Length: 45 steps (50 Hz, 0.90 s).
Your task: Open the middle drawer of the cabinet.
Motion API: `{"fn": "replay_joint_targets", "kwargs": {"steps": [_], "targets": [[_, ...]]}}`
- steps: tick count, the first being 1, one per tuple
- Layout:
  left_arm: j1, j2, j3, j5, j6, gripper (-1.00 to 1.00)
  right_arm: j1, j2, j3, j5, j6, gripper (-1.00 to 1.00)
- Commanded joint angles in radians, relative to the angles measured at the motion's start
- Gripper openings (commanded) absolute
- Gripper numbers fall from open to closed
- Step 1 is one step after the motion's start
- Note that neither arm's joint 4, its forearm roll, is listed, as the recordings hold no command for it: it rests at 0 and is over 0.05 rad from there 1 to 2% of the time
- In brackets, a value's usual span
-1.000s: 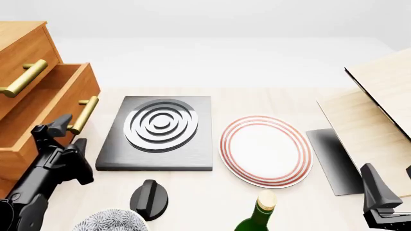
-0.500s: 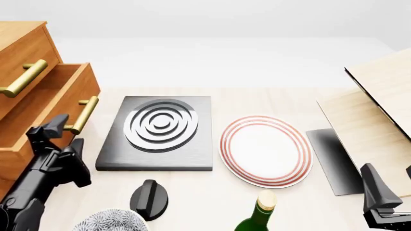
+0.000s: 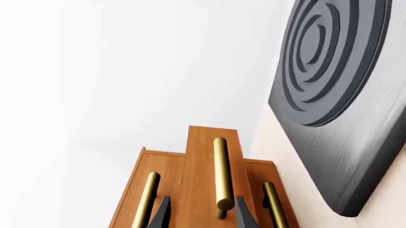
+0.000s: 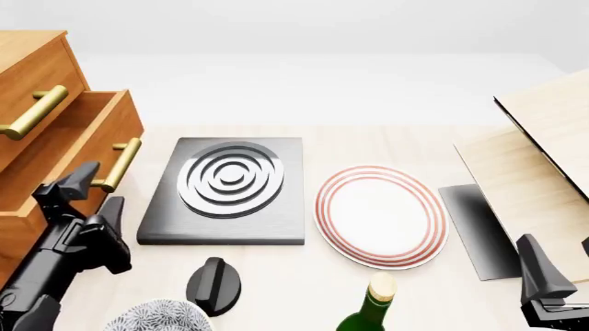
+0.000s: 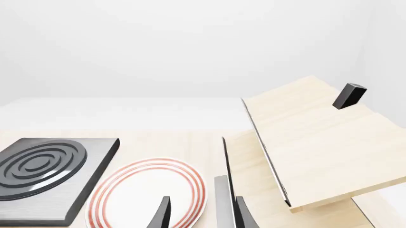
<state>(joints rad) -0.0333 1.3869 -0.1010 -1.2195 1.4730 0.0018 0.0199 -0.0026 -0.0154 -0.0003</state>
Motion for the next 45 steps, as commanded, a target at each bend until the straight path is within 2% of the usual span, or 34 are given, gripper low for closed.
{"fn": "replay_joint_targets", "kwargs": {"steps": [1,15,16,20,23,27,33,34,35,38,45], "targets": [[-0.016,-0.039,0.021,0.0,-0.036,1.0,0.0,-0.004,0.0,0.004,0.0,1.0],[-0.029,-0.087,0.046,0.0,-0.06,1.0,0.0,-0.004,0.0,0.004,0.0,1.0],[-0.038,-0.136,0.049,0.001,-0.088,1.0,0.0,-0.004,0.0,0.004,0.0,1.0],[-0.067,-0.201,0.079,0.033,-0.112,1.0,0.0,-0.004,0.0,0.004,0.0,1.0],[-0.077,-0.341,0.072,0.164,-0.141,1.0,0.0,-0.004,0.0,0.004,0.0,1.0],[-0.08,-0.422,0.063,0.243,-0.153,1.0,0.0,-0.004,0.0,0.004,0.0,1.0],[-0.101,-0.623,0.006,0.474,-0.222,1.0,0.0,-0.004,0.0,0.004,0.0,1.0],[-0.101,-0.627,0.006,0.478,-0.222,1.0,0.0,-0.004,0.0,0.004,0.0,1.0],[-0.1,-0.689,-0.025,0.571,-0.254,1.0,0.0,-0.004,0.0,0.004,0.0,1.0],[-0.099,-0.723,-0.033,0.606,-0.259,1.0,0.0,-0.004,0.0,0.004,0.0,1.0],[-0.091,-0.862,-0.086,0.793,-0.324,1.0,0.0,-0.004,0.0,0.004,0.0,1.0]]}}
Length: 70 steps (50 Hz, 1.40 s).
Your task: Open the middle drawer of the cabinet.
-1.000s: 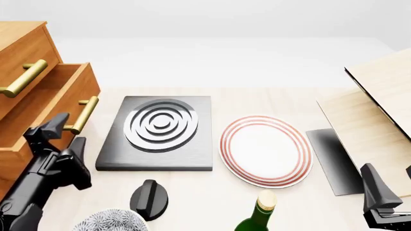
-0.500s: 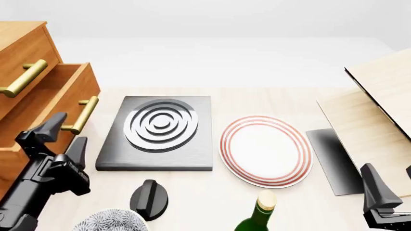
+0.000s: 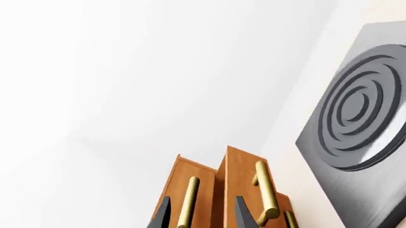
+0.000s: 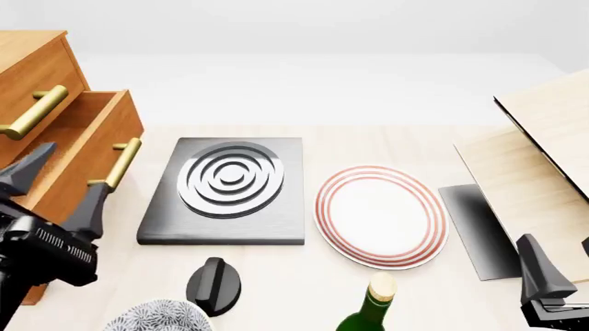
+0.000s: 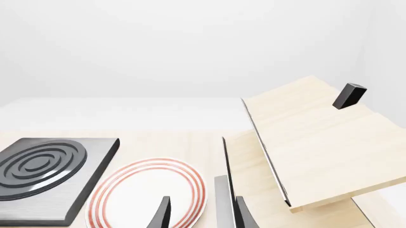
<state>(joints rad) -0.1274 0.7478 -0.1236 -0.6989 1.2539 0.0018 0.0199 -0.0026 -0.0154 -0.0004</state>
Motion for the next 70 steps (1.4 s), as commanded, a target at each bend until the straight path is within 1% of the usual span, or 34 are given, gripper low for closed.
{"fn": "replay_joint_targets", "kwargs": {"steps": [1,2,3,4,5,7,8,10,11,13,14,16,17,20,21,25,26,31,32,34,36,37,42,44,45,52,54,56,57,61,63,66,68,70], "targets": [[0.004,-0.223,-0.064,0.273,-0.105,1.0,0.0,-0.004,0.0,0.004,0.0,1.0],[0.004,-0.224,-0.064,0.273,-0.105,1.0,0.0,-0.004,0.0,0.004,0.0,1.0],[0.004,-0.252,-0.085,0.326,-0.13,1.0,0.0,-0.004,0.0,0.004,0.0,1.0],[0.004,-0.254,-0.086,0.329,-0.13,1.0,0.0,-0.004,0.0,0.004,0.0,1.0],[0.017,-0.277,-0.113,0.386,-0.166,1.0,0.0,-0.004,0.0,0.004,0.0,1.0],[0.009,-0.28,-0.122,0.404,-0.176,1.0,0.0,-0.004,0.0,0.004,0.0,1.0],[0.018,-0.292,-0.138,0.438,-0.198,1.0,0.0,-0.004,0.0,0.004,0.0,1.0],[0.013,-0.298,-0.14,0.443,-0.201,1.0,0.0,-0.004,0.0,0.004,0.0,1.0],[0.023,-0.307,-0.175,0.512,-0.244,1.0,0.0,-0.004,0.0,0.004,0.0,1.0],[0.023,-0.309,-0.176,0.514,-0.244,1.0,0.0,-0.004,0.0,0.004,0.0,1.0],[0.015,-0.326,-0.203,0.562,-0.276,1.0,0.0,-0.004,0.0,0.004,0.0,1.0],[0.015,-0.333,-0.21,0.573,-0.284,1.0,0.0,-0.004,0.0,0.004,0.0,1.0],[0.027,-0.325,-0.266,0.65,-0.356,1.0,0.0,-0.004,0.0,0.004,0.0,1.0],[0.014,-0.34,-0.26,0.641,-0.352,1.0,0.0,-0.004,0.0,0.004,0.0,1.0],[0.019,-0.329,-0.28,0.678,-0.383,1.0,0.0,-0.004,0.0,0.004,0.0,1.0],[0.012,-0.356,-0.289,0.706,-0.398,1.0,0.0,-0.004,0.0,0.004,0.0,1.0],[0.017,-0.352,-0.308,0.736,-0.425,1.0,0.0,-0.004,0.0,0.004,0.0,1.0],[0.01,-0.352,-0.34,0.796,-0.468,1.0,0.0,-0.004,0.0,0.004,0.0,1.0],[0.009,-0.36,-0.359,0.83,-0.49,1.0,0.0,-0.004,0.0,0.004,-0.001,1.0],[0.015,-0.376,-0.365,0.847,-0.496,1.0,0.0,-0.004,0.0,0.004,0.0,1.0],[0.017,-0.361,-0.387,0.881,-0.531,1.0,0.0,-0.004,0.0,0.004,0.0,1.0],[0.017,-0.361,-0.387,0.881,-0.531,1.0,0.0,-0.004,0.0,0.004,0.0,1.0],[0.015,-0.337,-0.422,0.942,-0.591,1.0,0.0,-0.004,0.0,0.004,0.0,1.0],[0.015,-0.337,-0.423,0.942,-0.591,1.0,0.0,-0.004,0.0,0.004,0.0,1.0],[0.02,-0.304,-0.443,0.975,-0.628,1.0,0.0,-0.004,0.0,0.004,0.0,1.0],[0.022,-0.288,-0.47,1.013,-0.661,1.0,0.0,-0.004,0.0,0.004,0.0,1.0],[0.022,-0.264,-0.483,1.035,-0.688,1.0,0.0,-0.004,0.0,0.004,0.0,1.0],[0.022,-0.264,-0.483,1.035,-0.688,1.0,0.0,-0.004,0.0,0.004,0.0,1.0],[0.023,-0.243,-0.49,1.048,-0.707,1.0,0.0,-0.004,0.0,0.004,0.0,1.0],[0.029,-0.257,-0.492,1.053,-0.706,1.0,0.0,-0.004,0.0,0.004,0.0,1.0],[0.033,-0.238,-0.508,1.079,-0.737,1.0,0.0,-0.004,0.0,0.004,0.0,1.0],[0.03,-0.224,-0.519,1.09,-0.756,1.0,0.0,-0.004,0.0,0.004,0.0,1.0],[0.028,-0.189,-0.542,1.11,-0.801,1.0,0.0,-0.004,0.0,0.004,0.0,1.0],[0.049,-0.192,-0.536,1.107,-0.795,1.0,0.0,-0.004,0.0,0.004,0.0,1.0]]}}
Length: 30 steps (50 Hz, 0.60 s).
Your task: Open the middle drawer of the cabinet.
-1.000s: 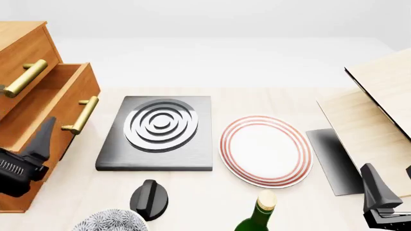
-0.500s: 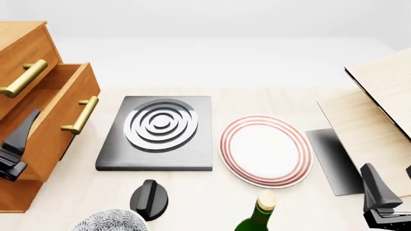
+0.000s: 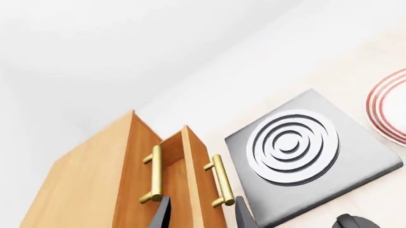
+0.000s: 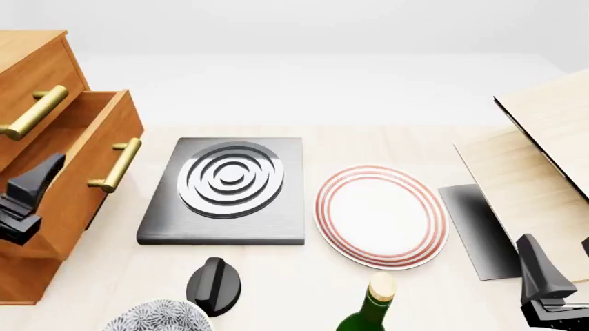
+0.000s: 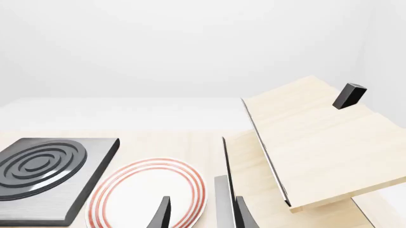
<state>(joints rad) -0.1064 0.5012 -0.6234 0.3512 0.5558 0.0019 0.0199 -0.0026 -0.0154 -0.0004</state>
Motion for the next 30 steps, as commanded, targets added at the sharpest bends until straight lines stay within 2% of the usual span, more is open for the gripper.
{"fn": "replay_joint_targets", "kwargs": {"steps": [1,9,12,20,21,26,29,30], "targets": [[0.017,0.072,-0.043,0.065,-0.116,1.0,0.0,-0.004,0.0,0.004,0.0,1.0],[0.035,0.084,-0.061,0.082,-0.154,1.0,0.0,-0.004,0.0,0.004,0.0,1.0],[0.046,0.1,-0.086,0.105,-0.198,1.0,0.0,-0.004,0.0,0.004,0.0,1.0],[0.04,0.127,-0.115,0.126,-0.251,1.0,0.0,-0.004,0.0,0.004,-0.001,1.0],[0.037,0.147,-0.126,0.14,-0.282,1.0,0.0,-0.004,0.0,0.004,0.0,1.0],[0.041,0.146,-0.135,0.147,-0.291,1.0,0.0,-0.004,0.0,0.004,0.0,1.0],[0.085,0.132,-0.152,0.157,-0.299,1.0,0.0,-0.004,0.0,0.004,0.0,1.0],[0.076,0.139,-0.153,0.157,-0.3,1.0,0.0,-0.004,0.0,0.004,0.0,1.0]]}}
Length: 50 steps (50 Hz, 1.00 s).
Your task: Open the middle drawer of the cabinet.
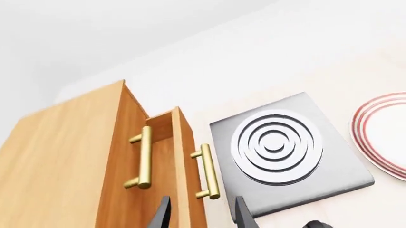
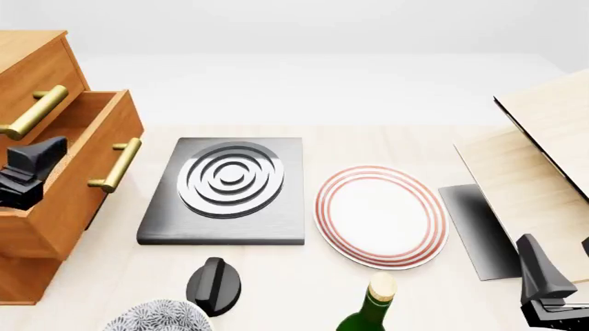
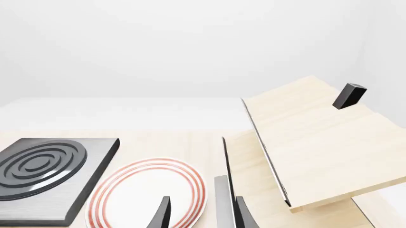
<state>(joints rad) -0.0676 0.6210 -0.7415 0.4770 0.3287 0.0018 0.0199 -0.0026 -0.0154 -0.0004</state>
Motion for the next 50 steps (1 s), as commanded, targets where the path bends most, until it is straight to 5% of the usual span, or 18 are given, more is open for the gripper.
{"fn": "replay_joint_targets", "kwargs": {"steps": [1,18,50], "targets": [[0.056,0.014,-0.038,0.037,-0.079,1.0,0.0,-0.004,0.0,0.004,0.0,1.0],[0.16,0.041,-0.073,0.071,-0.131,1.0,0.0,-0.004,0.0,0.004,0.0,1.0],[0.138,0.131,-0.071,0.057,-0.24,1.0,0.0,-0.004,0.0,0.004,0.0,1.0]]}}
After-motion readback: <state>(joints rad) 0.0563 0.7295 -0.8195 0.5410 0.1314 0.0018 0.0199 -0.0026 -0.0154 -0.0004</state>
